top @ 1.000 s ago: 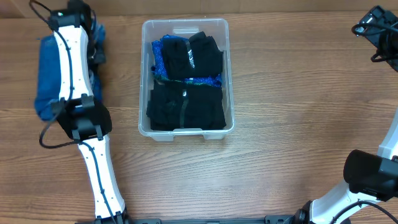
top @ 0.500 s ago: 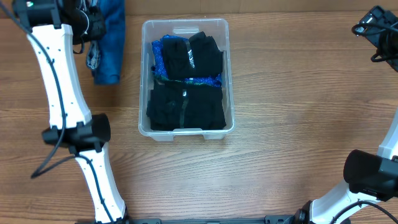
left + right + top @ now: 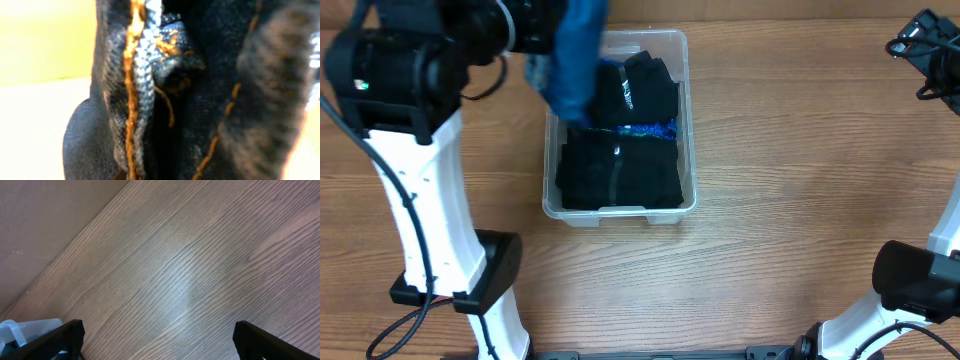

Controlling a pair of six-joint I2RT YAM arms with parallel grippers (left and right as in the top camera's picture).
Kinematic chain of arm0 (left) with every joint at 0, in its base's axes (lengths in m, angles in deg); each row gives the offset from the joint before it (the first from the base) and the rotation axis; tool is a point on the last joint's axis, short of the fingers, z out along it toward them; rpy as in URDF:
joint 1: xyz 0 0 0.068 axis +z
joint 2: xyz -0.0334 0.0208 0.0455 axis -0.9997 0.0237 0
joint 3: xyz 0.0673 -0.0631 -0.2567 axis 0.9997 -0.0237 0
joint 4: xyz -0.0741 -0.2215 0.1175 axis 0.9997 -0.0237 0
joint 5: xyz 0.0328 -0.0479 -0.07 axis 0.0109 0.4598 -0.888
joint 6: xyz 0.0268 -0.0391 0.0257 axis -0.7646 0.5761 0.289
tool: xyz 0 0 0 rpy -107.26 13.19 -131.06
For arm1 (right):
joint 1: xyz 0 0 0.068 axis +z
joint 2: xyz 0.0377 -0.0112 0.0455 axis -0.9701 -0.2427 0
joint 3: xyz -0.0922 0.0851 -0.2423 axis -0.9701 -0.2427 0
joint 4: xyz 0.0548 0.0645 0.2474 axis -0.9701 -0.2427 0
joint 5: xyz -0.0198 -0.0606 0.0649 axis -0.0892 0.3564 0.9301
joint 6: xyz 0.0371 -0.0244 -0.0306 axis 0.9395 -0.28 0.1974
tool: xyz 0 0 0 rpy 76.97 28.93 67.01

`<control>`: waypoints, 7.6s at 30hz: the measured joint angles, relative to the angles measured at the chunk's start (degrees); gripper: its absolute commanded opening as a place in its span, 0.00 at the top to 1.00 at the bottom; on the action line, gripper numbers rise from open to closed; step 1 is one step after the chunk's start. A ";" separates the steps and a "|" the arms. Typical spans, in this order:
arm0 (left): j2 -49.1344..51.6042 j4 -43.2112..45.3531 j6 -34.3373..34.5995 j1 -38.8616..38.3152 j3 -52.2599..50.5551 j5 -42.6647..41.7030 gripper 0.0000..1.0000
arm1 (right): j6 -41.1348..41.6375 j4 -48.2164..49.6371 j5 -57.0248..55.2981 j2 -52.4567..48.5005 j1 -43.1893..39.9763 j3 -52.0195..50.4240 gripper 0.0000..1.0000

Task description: Pack container

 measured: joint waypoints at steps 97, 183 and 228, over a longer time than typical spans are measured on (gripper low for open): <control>19.54 2.43 3.08 -17.53 -26.43 8.07 0.00 | -0.02 0.00 0.00 0.00 -0.02 0.00 0.00; -115.69 76.70 -1.14 14.80 -169.15 21.70 0.00 | -0.02 -0.02 0.02 0.00 -0.02 0.00 0.00; -115.78 76.96 -1.18 14.80 -169.33 21.88 0.00 | 0.04 51.91 3.10 60.63 16.79 -72.83 0.00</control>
